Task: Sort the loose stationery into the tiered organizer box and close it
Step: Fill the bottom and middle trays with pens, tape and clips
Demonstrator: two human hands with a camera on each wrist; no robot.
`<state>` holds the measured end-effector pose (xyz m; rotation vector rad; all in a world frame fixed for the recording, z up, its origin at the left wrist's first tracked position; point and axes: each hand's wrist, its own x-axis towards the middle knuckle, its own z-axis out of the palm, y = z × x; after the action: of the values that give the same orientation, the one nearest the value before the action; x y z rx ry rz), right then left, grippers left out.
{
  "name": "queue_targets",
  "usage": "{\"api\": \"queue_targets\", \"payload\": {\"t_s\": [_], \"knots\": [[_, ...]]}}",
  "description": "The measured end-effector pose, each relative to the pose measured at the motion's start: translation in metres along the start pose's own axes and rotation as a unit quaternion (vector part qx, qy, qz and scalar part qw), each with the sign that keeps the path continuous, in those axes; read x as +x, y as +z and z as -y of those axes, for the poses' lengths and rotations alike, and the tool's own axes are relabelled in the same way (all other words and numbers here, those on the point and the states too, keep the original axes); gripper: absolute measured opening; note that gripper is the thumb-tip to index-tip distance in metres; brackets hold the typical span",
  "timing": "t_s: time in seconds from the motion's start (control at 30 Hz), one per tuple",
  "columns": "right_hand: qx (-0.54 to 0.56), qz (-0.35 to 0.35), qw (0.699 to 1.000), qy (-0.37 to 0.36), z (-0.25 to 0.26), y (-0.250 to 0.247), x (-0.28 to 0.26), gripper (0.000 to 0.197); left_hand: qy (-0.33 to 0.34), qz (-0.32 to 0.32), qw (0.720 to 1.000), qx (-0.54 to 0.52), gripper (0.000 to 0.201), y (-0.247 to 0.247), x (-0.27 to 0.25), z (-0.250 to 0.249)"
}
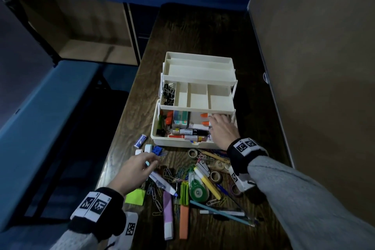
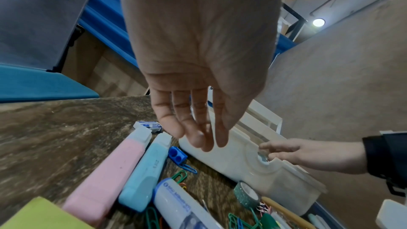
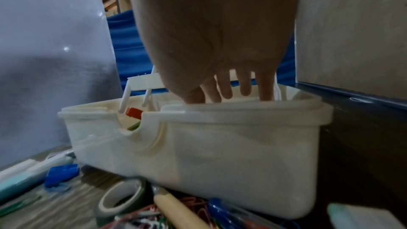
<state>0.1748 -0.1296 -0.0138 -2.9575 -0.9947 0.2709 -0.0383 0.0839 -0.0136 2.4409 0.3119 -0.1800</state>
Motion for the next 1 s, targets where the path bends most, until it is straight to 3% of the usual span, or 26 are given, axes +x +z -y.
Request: {"api": "queue_targets", "payload": {"t_s": [0.1,0.2,0.27,0.37,0.43,0.5,0.63,0.87,1.0], "knots": [[0.037,0.108,0.993,0.027,-0.005,0.002,0.003,0.047,-0.004,-0.002,1.0,-0.009,0.016,0.001,-0.004,0.002],[0.012,0.134,0.991,0.011,-0.008,0.001,-0.002,0.046,-0.002,-0.004,1.0,-0.016,0.016,-0.001,-0.006,0.004],[0.039,0.111,0.993,-0.001,-0.006,-0.001,-0.009,0.043,0.003,-0.008,1.0,-0.016,0.017,-0.002,-0.007,0.004],[0.178,-0.003,0.984,0.003,0.002,-0.007,-0.029,0.042,0.004,-0.013,1.0,-0.014,0.016,-0.003,-0.007,0.006],[0.182,-0.091,0.979,-0.004,0.01,-0.006,-0.051,0.035,0.004,-0.014,1.0,-0.008,0.016,-0.003,-0.008,0.007],[0.2,-0.13,0.971,-0.008,0.015,0.002,-0.076,0.027,0.0,-0.012,1.0,-0.006,0.016,-0.001,-0.01,0.008],[0.248,-0.081,0.965,0.033,0.01,0.027,-0.119,0.016,-0.008,-0.007,1.0,-0.001,0.016,0.001,-0.012,0.012],[0.298,-0.044,0.944,0.134,-0.022,0.044,-0.166,0.02,-0.031,-0.01,0.999,-0.004,0.018,-0.006,-0.013,0.025],[0.291,0.002,0.945,0.148,-0.032,0.04,-0.178,0.024,-0.029,-0.006,1.0,0.002,0.015,-0.009,-0.014,0.028]]}}
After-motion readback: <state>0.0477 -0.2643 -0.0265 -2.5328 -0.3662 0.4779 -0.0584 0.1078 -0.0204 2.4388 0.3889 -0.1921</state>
